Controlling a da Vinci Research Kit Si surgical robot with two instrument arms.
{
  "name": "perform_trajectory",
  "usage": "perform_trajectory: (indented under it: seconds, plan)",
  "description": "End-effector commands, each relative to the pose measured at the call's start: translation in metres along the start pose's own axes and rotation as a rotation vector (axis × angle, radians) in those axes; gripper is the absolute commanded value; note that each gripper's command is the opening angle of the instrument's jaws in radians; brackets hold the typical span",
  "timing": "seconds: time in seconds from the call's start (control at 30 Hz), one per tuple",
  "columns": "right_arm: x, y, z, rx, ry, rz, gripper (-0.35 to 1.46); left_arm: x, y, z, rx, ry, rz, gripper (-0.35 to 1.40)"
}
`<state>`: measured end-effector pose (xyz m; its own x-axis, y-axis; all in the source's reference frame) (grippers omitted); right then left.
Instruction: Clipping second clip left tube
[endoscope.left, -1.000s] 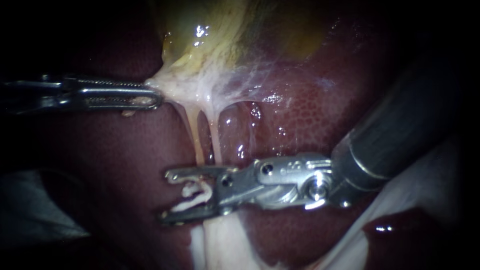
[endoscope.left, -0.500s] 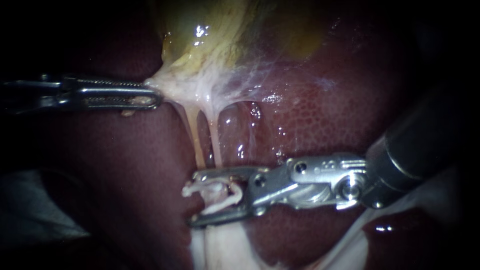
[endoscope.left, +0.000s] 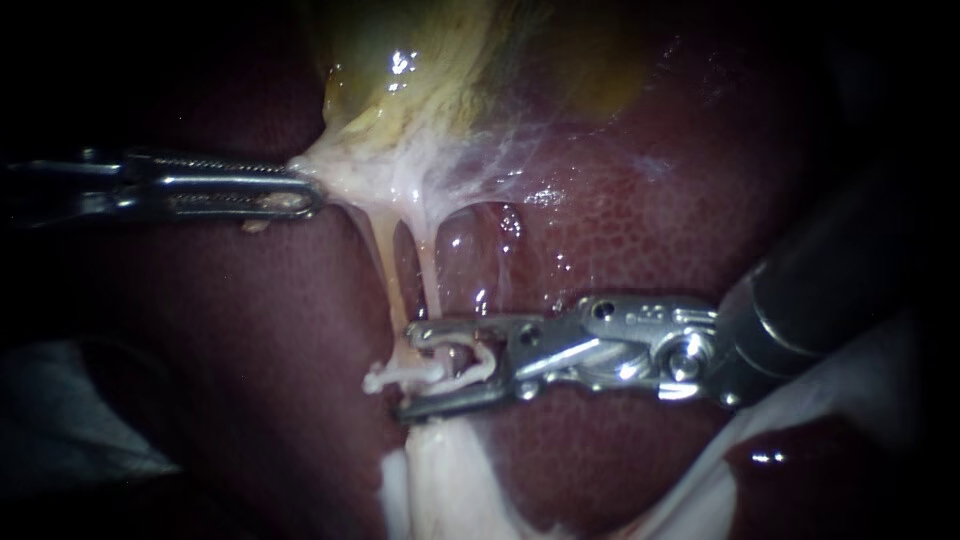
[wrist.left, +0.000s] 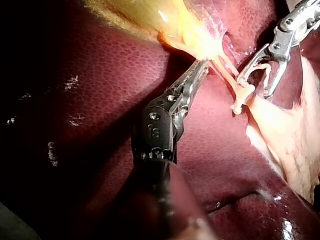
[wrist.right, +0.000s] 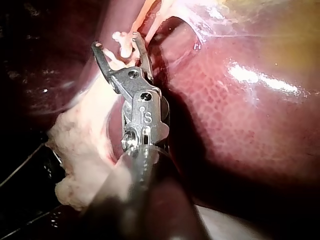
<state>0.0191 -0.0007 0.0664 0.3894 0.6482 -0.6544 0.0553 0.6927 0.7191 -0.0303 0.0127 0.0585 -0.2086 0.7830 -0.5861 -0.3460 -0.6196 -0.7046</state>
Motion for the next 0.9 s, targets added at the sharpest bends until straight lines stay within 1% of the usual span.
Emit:
perform_trajectory:
  seconds: [0.03,0.17,0.27,0.37,0.53,0.63,0.9]
  plan:
    - [-0.0002,0.0003,0.0,0.0,-0.001,0.003,0.49,0.0,0.0,0.0,0.0,0.0,0.0,-0.35]
    - [-0.0008,0.0016,0.0002,0.006,-0.003,0.019,0.49,0.0,0.0,0.0,0.0,0.0,0.0,-0.35]
    - [-0.0011,0.0019,0.0005,0.016,-0.005,0.03,0.49,0.0,0.0,0.0,0.0,0.0,0.0,-0.35]
    - [-0.0012,0.002,0.0009,0.02,-0.007,0.034,0.49,0.0,0.0,0.0,0.001,0.0,0.0,-0.35]
    - [-0.0014,0.0021,0.0016,0.048,-0.008,0.039,0.49,0.0,0.0,0.0,0.001,0.0,0.0,-0.35]
    - [-0.0013,0.002,0.0019,0.078,0.014,0.057,0.49,0.0,0.0,0.0,0.001,0.0,0.0,-0.35]
    - [-0.0008,0.002,0.0038,0.126,0.042,0.08,0.49,0.0,0.0,0.0,0.001,0.0,0.0,-0.35]
